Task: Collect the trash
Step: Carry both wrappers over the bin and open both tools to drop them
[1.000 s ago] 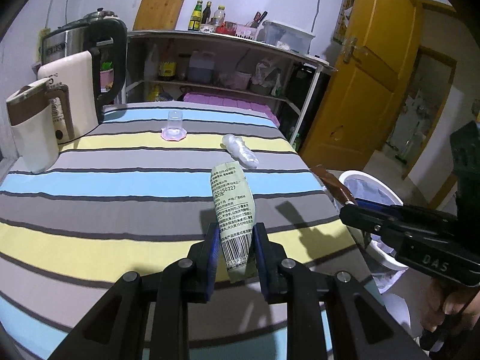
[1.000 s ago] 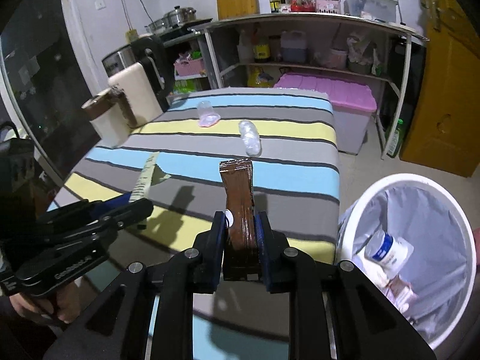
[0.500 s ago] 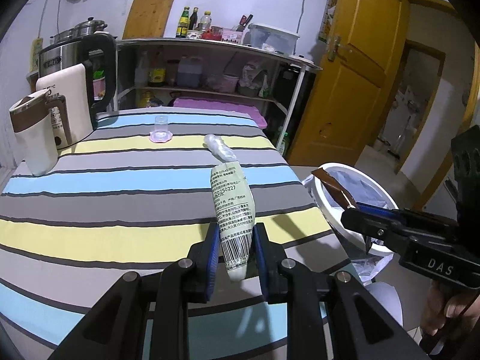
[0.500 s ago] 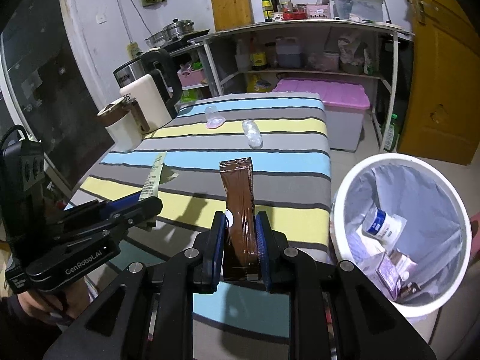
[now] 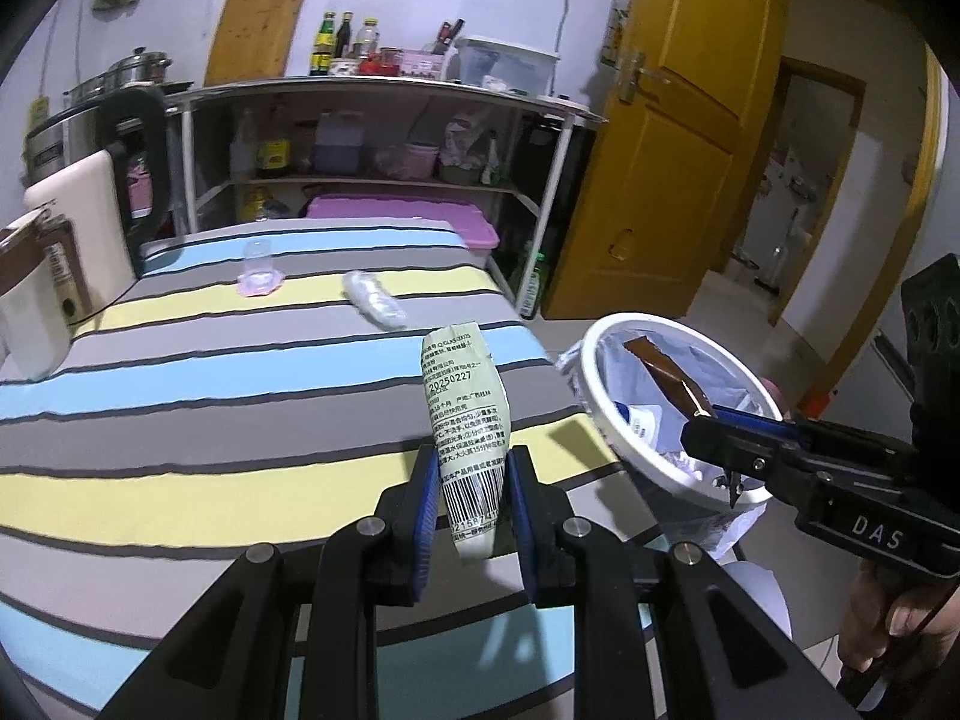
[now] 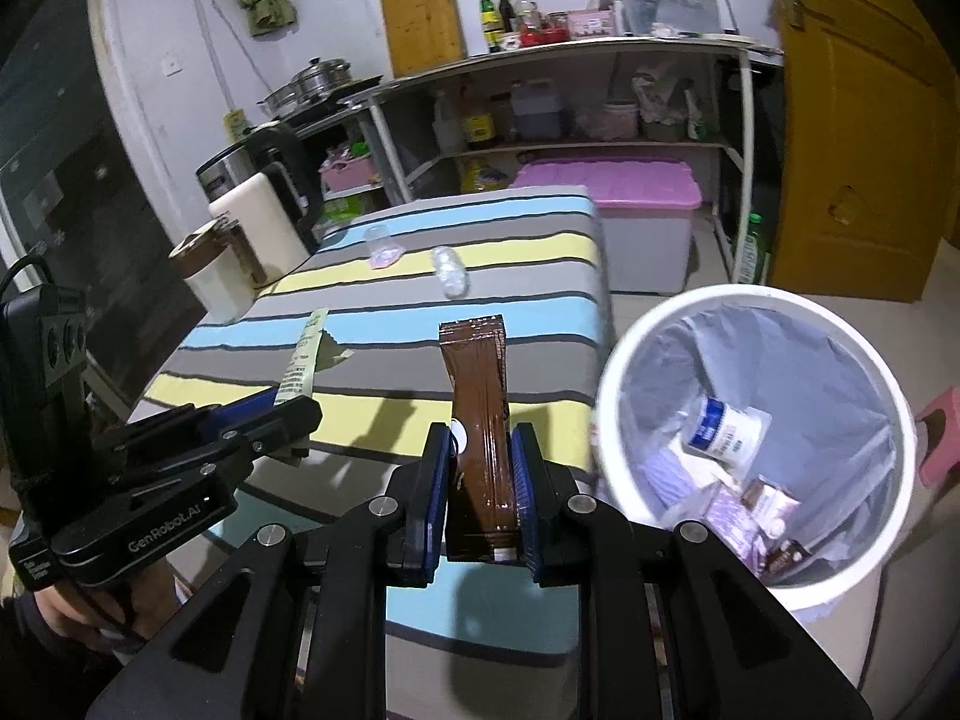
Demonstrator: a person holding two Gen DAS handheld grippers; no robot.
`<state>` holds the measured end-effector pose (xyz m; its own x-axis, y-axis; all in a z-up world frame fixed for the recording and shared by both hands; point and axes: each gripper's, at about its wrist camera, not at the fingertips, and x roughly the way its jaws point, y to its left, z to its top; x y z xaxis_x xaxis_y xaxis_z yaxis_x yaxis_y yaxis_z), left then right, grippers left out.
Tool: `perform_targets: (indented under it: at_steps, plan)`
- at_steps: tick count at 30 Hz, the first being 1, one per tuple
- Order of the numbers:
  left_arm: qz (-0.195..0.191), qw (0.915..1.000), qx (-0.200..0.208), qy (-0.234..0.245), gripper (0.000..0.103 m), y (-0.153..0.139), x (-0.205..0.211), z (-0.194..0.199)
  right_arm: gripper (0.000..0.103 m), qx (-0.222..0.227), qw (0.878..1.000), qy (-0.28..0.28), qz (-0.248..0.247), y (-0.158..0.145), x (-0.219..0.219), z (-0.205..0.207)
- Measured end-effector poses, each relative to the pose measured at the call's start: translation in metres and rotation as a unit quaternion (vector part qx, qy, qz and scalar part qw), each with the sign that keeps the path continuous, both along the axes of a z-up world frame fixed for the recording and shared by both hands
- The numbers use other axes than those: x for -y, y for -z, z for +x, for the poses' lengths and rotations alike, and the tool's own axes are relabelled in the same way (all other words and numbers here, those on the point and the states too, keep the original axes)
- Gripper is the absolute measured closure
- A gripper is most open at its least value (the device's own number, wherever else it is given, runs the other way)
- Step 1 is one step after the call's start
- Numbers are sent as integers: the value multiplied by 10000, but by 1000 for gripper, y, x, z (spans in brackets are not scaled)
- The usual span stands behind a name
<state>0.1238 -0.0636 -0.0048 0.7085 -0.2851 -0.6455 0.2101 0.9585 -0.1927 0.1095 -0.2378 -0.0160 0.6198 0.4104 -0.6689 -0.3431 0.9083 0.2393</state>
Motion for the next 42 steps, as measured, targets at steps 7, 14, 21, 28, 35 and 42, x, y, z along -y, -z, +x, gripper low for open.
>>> perform_targets:
  at_steps: [7,14,21,28,35,42]
  plan:
    - [-1,9992,16,389,80,0,35,16,81,-26,9990,441,14,3,36,2]
    - [-26,9964,-10,848,80,4,77,33,81,-121,9954,953,12,10,78,5]
    - [-56,9929,-117,1179,80,14,112,49,81,-284,9909,1319,16,21,109,9]
    - [-53,9888,-260,1470,79,24,139,67,81,-466,9876,1496,26,34,127,19]
    - [-52,9847,-398,1695,78,33,158,80,81,-643,9859,1543,47,46,136,28]
    - [-110,9836,-550,1716,72,39,162,87,81,-830,9847,1534,48,57,137,34]
